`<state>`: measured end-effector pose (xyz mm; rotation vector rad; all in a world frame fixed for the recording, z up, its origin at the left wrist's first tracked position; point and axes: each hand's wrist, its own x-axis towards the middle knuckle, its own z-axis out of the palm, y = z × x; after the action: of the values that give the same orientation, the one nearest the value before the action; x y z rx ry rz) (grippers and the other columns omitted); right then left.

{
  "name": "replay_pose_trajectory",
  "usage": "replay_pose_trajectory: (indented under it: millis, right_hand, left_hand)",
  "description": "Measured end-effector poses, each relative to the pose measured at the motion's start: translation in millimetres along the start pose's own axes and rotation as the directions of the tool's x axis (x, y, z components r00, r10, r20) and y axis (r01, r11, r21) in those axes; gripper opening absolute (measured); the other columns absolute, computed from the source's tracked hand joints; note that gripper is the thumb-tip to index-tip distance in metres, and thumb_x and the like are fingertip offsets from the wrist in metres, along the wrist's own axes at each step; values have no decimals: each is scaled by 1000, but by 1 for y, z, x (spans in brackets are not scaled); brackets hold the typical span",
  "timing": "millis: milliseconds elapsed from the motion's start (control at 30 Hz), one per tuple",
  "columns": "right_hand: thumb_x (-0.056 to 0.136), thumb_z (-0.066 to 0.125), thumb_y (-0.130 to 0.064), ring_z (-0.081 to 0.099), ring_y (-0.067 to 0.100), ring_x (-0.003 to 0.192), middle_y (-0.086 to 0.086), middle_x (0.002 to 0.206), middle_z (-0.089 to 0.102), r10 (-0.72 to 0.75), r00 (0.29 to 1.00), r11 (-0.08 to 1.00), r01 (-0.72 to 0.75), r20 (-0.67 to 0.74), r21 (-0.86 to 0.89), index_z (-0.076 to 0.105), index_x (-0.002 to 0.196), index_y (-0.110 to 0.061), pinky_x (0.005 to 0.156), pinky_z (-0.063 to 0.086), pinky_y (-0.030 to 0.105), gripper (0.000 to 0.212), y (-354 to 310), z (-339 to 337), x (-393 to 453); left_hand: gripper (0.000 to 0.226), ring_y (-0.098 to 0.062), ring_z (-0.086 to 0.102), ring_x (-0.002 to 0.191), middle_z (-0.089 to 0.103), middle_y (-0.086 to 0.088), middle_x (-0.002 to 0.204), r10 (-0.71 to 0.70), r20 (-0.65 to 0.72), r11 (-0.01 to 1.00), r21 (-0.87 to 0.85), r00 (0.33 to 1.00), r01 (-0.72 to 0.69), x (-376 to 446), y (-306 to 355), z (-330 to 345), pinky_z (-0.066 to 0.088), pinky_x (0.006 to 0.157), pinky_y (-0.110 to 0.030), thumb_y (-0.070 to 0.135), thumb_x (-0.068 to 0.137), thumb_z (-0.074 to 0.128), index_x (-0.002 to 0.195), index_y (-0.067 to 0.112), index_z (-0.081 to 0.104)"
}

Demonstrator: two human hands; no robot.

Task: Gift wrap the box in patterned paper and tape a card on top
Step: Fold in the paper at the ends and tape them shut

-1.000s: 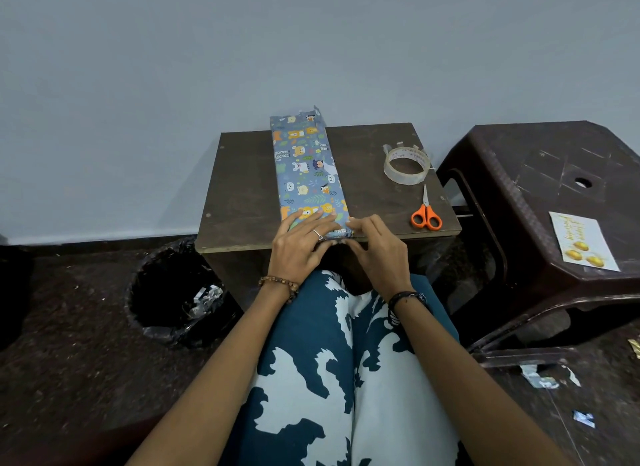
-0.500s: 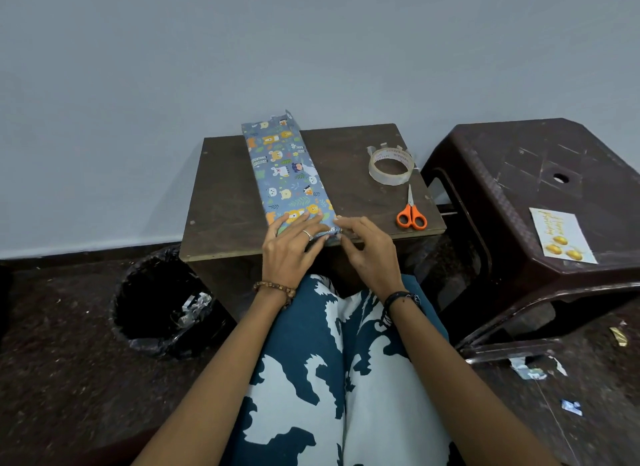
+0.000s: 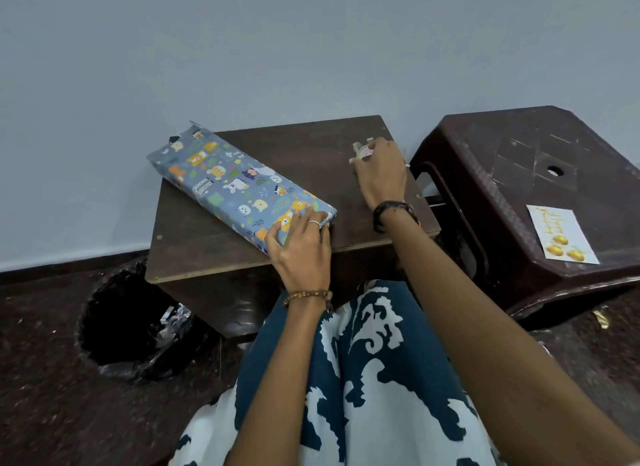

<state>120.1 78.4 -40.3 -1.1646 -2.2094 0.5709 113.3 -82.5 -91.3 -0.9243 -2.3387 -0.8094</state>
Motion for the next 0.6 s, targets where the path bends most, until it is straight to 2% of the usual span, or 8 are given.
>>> replay_pose_trajectory:
  millis: [100, 133, 200, 267, 333, 400, 500, 600]
  right_hand:
    - [84, 61, -34, 59, 32, 100, 14, 98, 66, -2, 1000, 970, 9, 27, -243, 64, 93, -5, 96, 40, 40, 31, 4, 19, 16]
    - [87, 56, -32, 60, 31, 93, 11, 89, 67, -7, 1000, 962, 8, 6, -273, 64, 82, -7, 97, 40, 39, 27, 7, 25, 18]
    - [97, 45, -29, 61, 31, 87, 7, 78, 65, -61, 997, 963, 44, -56, -266, 60, 69, -11, 97, 40, 39, 36, 10, 29, 16]
    - [97, 44, -19, 55, 29, 104, 5, 92, 67, -120, 992, 962, 105, -42, -250, 67, 80, -14, 97, 35, 40, 30, 14, 25, 7]
    - [90, 42, -5, 44, 29, 113, 3, 107, 66, -129, 990, 949, 140, 57, -284, 69, 97, -18, 91, 29, 38, 30, 14, 17, -3]
    - [88, 41, -2, 41, 29, 108, 2, 109, 64, -135, 987, 942, 154, 82, -300, 68, 100, -19, 85, 26, 37, 34, 18, 7, -9]
    - [91, 41, -2, 42, 29, 106, 5, 114, 61, -116, 992, 939, 126, 51, -321, 66, 107, -18, 86, 28, 38, 34, 25, 1, -9]
    - [86, 41, 3, 43, 29, 106, 6, 121, 57, -132, 991, 958, 129, 6, -255, 60, 116, -15, 84, 28, 35, 40, 26, -2, -16]
  left_hand:
    - [18, -12, 66, 100, 71, 3, 105, 19, -58, 1000, -3, 998, -19, -2, -1, 1, 32, 92, -33, 30, 84, 47, 96, 22, 59]
    - [17, -12, 66, 101, 71, 3, 105, 21, -61, 1000, 1, 998, -21, -2, -1, 2, 32, 92, -33, 29, 85, 49, 96, 22, 58]
    - [17, -12, 65, 102, 71, 4, 106, 13, -48, 1000, 9, 999, -13, -2, -2, 4, 31, 93, -33, 29, 85, 52, 92, 21, 65]
    - [13, -12, 65, 104, 70, 5, 107, -8, -39, 1000, 4, 999, 8, -1, -2, 5, 31, 93, -33, 28, 85, 58, 90, 21, 68]
    - [10, -12, 64, 107, 70, 5, 108, -25, -33, 1000, -6, 999, 24, -2, -2, 6, 32, 93, -34, 27, 84, 61, 90, 22, 68]
    - [12, -12, 63, 107, 70, 5, 108, -28, -28, 1000, -1, 999, 28, -2, -1, 7, 32, 94, -34, 27, 85, 59, 90, 22, 68]
    - [17, -13, 64, 106, 70, 5, 107, -34, -25, 999, 6, 999, 34, -1, 1, 7, 31, 94, -34, 28, 86, 54, 89, 21, 69]
    - [11, -13, 65, 104, 70, 4, 106, -15, -29, 999, 28, 999, 16, -1, 0, 6, 33, 92, -33, 26, 85, 60, 88, 21, 69]
